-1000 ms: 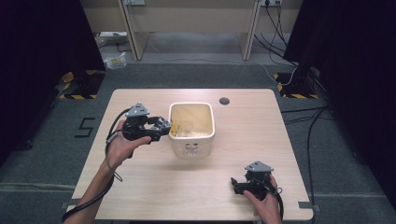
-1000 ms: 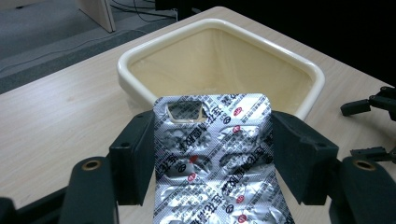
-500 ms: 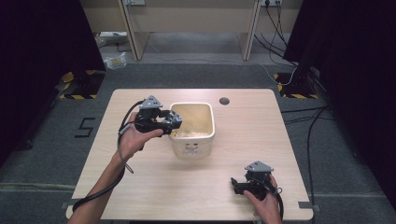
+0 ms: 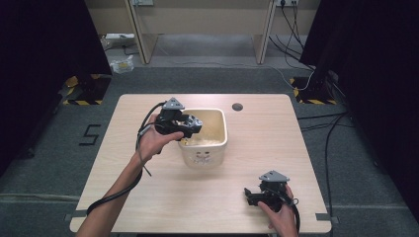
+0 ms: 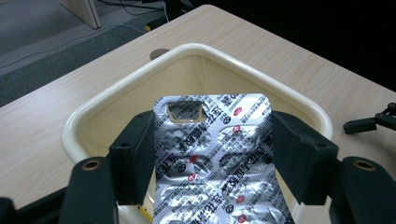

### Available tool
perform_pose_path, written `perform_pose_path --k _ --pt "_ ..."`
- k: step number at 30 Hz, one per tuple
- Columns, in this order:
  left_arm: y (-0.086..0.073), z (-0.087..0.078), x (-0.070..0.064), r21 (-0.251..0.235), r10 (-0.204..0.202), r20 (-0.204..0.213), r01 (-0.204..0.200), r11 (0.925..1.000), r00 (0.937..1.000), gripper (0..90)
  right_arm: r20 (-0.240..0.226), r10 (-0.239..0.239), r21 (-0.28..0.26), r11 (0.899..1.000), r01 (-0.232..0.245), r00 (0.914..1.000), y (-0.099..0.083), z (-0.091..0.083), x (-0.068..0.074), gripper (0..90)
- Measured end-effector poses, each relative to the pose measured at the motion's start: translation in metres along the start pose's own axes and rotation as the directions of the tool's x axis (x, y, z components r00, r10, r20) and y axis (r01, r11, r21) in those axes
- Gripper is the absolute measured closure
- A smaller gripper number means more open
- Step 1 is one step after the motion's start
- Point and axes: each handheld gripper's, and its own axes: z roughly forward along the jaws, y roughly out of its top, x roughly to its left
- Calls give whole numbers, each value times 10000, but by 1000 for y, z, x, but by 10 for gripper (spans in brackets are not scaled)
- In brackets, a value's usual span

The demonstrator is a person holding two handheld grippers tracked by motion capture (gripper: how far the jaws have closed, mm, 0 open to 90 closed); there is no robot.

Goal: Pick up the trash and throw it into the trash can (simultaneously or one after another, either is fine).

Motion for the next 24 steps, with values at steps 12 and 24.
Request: perform_pose_path --k 12,24 --pt "3 16 4 296 -75 -58 76 9995 10000 341 1 -1 -1 10000 1 10000 0 0 0 30" --pt "4 28 4 524 -97 10 96 9986 10000 340 0 1 3 10000 -1 10000 0 0 0 31"
